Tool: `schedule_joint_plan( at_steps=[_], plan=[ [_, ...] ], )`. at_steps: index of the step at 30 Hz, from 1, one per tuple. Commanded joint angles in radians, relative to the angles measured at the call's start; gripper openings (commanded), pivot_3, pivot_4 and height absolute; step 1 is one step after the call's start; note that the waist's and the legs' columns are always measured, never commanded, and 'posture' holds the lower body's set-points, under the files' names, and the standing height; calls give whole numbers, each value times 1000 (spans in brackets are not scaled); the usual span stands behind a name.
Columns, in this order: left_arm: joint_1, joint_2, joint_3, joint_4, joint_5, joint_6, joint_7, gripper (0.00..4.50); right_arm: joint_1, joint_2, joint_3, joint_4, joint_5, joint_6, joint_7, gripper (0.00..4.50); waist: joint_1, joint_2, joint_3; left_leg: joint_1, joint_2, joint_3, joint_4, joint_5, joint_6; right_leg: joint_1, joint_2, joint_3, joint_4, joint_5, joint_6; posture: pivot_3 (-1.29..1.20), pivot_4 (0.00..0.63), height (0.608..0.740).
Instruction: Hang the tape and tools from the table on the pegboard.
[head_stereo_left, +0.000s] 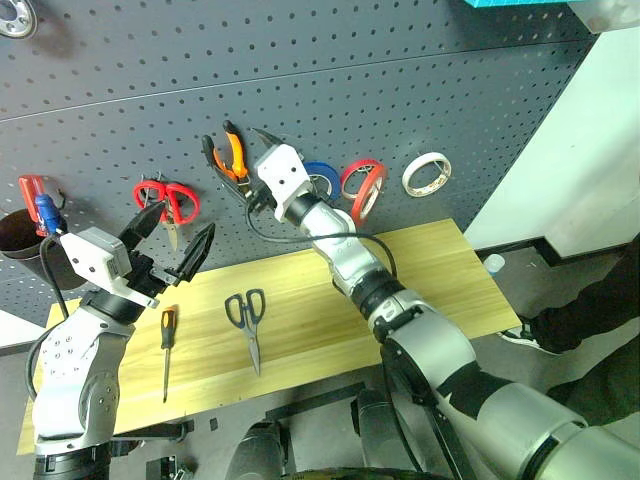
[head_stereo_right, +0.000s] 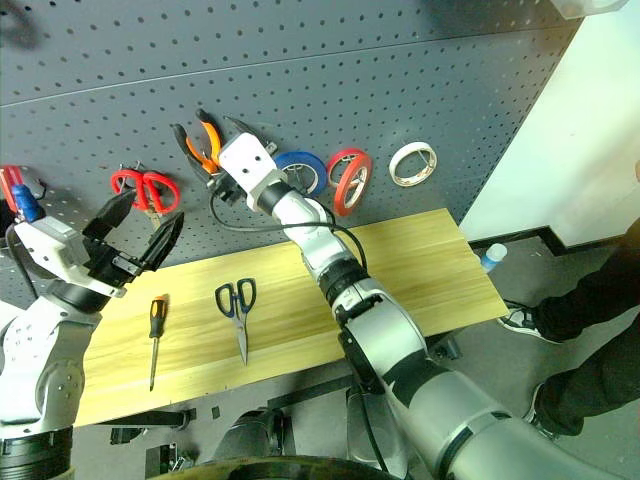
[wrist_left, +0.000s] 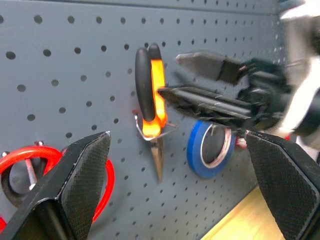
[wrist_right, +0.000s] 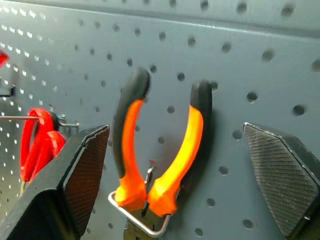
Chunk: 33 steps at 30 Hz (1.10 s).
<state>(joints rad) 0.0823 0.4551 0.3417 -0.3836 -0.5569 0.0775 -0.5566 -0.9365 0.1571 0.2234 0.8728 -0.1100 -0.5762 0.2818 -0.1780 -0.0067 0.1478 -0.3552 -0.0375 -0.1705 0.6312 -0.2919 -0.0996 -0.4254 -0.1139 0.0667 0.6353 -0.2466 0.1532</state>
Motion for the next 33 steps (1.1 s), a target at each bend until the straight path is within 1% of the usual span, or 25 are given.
schedule_joint_plan(
  at_steps=[1,4,7,11,14,17,19,22,25,27,29,30,33],
  plan=[
    [26,19,31,-33,13,14,16,4492,115,-36,82,-257,-51,16,70,4478,3,0,0,0,0,0,0,0,0,0,0,0,-1,0,0,-66,115,738],
    [57,29,39,-19,27,32,20,4492,237,-108,138,-453,-58,78,158,4478,8,0,0,0,0,0,0,0,0,0,0,0,-1,0,0,-74,117,738],
    [95,26,43,-16,31,43,22,4492,310,-180,159,-595,-74,119,206,4478,17,0,0,0,0,0,1,0,0,1,0,0,-1,0,0,-82,114,738],
    [183,11,44,20,95,62,63,4492,388,-297,167,-766,-45,205,310,4478,29,-1,0,0,0,0,1,0,0,2,0,0,-1,0,0,-90,113,738],
    [242,-12,34,61,137,55,81,4492,440,-374,164,-841,-24,256,374,4478,33,-1,-1,1,0,1,1,0,0,3,0,0,-2,0,0,-86,113,738],
    [268,-48,6,68,189,140,176,4492,487,-425,145,-870,-8,292,398,4478,50,-1,-1,1,0,1,1,0,0,5,0,0,-4,0,0,-83,113,738],
    [272,-75,-37,53,228,210,235,4492,505,-452,141,-876,-6,295,408,4478,61,-2,-1,1,0,1,1,0,0,5,0,0,-4,0,0,-79,115,738],
    [252,-133,-64,78,250,338,339,4496,515,-493,134,-890,-1,305,432,4496,82,-2,-1,2,0,1,2,0,0,6,0,0,-5,0,0,-68,115,738],
    [213,-155,-90,112,265,477,396,4496,518,-539,126,-912,27,349,486,4496,96,-3,-1,4,0,1,3,0,0,10,0,-1,-5,0,0,-59,115,738],
    [172,-154,-138,124,292,611,437,4496,524,-572,115,-924,65,394,531,4496,106,-3,-1,7,0,1,2,0,0,12,0,-1,-5,0,0,-56,116,738],
    [97,-148,-208,167,338,792,486,4496,534,-603,101,-941,129,496,587,4496,115,-3,0,13,0,1,2,-1,1,19,0,-1,-7,-1,1,-55,118,738],
    [62,-163,-228,182,343,822,495,4496,542,-624,95,-951,159,546,620,4496,116,-4,0,15,0,1,2,-1,1,23,0,-2,-7,-1,2,-55,119,738],
    [-15,-221,-264,181,352,865,526,4496,563,-671,72,-989,260,666,710,4496,119,-5,-1,16,0,1,2,-1,1,23,0,-2,-8,-1,2,-60,122,738]
  ],
)
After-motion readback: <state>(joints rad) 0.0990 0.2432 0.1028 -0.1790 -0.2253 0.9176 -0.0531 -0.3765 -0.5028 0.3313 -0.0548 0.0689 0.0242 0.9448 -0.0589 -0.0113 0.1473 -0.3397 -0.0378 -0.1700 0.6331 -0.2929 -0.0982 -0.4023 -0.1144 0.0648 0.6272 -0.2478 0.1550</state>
